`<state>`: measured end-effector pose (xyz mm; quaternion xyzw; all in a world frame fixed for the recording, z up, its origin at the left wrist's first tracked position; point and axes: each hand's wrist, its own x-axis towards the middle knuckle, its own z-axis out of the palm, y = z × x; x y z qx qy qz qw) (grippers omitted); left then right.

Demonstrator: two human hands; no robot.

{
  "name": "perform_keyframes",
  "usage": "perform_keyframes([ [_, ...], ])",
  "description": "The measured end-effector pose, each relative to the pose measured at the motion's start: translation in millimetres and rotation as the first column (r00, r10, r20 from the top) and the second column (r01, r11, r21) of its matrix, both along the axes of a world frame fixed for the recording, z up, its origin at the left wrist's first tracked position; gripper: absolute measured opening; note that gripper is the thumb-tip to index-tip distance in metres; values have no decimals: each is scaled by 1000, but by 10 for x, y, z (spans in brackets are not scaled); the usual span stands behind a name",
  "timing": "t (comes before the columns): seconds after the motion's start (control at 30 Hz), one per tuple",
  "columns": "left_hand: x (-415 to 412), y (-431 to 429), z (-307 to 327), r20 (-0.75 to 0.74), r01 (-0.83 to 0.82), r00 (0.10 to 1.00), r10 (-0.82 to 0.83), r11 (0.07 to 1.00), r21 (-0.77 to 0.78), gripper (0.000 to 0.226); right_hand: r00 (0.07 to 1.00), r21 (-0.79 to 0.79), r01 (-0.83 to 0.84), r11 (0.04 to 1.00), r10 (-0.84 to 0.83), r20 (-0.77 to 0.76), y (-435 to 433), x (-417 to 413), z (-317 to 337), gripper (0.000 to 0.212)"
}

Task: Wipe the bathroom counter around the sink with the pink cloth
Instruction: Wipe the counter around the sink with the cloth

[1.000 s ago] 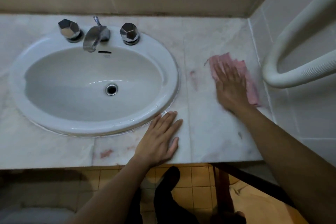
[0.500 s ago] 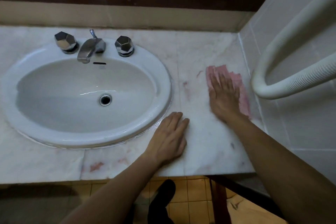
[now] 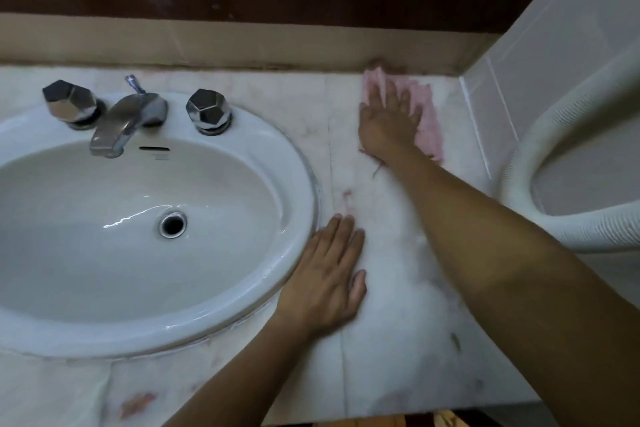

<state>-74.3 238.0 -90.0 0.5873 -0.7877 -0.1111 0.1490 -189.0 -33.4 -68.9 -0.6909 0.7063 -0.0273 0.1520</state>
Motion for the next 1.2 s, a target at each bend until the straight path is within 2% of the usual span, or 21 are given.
perform_keyframes([
  [0.07,2,4,12,5,11,1000,-11,1000,8,62,969,1,-242,970,241,44,257,438,11,61],
  [0.13,13,-7,17,5,24,1000,-24,1000,18,62,870,5,-483,876,479,117,484,633,20,60],
  [0.17,19,0,12,3,24,1000,-24,1000,11,62,831,-1,-545,839,540,133,535,574,15,60],
  [0.2,22,7,6,2,22,1000,-22,1000,1,62,835,-34,-538,843,537,120,521,414,-7,59],
  [0.23,21,9,6,-1,17,1000,-17,1000,-9,63,881,-83,-458,885,465,86,453,196,-37,58],
  [0.3,18,14,6,-8,7,1000,-8,1000,-24,63,989,-130,-142,981,146,25,221,-318,-71,56],
  [0.37,11,1,-3,-8,3,1000,-3,1000,-22,64,989,-77,144,986,-143,20,-20,-693,-54,56],
  [0.4,7,0,-5,-6,4,1000,-4,1000,-13,64,973,-63,230,971,-228,28,-119,-782,-51,57],
  [0.47,-2,4,-16,-4,-3,1000,3,1000,-8,64,955,-77,295,952,-292,49,-238,-760,-38,59],
  [0.53,6,-10,-16,-8,-1,1000,1,1000,-8,63,968,-66,248,967,-244,61,-217,-611,-15,59],
  [0.6,27,-18,-21,-9,4,1000,-4,1000,-19,62,995,-53,99,994,-98,29,-23,-498,-39,59],
  [0.67,27,-12,-10,-7,13,1000,-13,1000,-18,62,1000,-62,1,998,-2,-17,401,-576,-74,60],
  [0.77,32,-4,5,-15,19,1000,-19,1000,1,62,996,-134,-65,989,56,-67,1296,-984,-98,62],
  [0.83,34,-9,11,-10,21,1000,-21,1000,5,62,994,-165,-68,984,51,-101,1914,-1325,-76,62],
  [0.9,26,-11,39,-7,30,1000,-30,999,14,62,993,-122,7,992,-22,-119,2457,-1541,-41,63],
  [1.03,19,-5,93,-5,33,999,-33,998,45,62,985,-33,88,996,-92,-144,3382,-1285,-80,67],
  [1.1,35,6,91,0,42,999,-42,998,50,62,990,-13,24,1000,-26,-136,3694,-1106,-70,66],
  [1.2,50,-2,97,2,64,998,-65,992,106,62,975,22,-197,980,198,-102,3688,-1199,80,64],
])
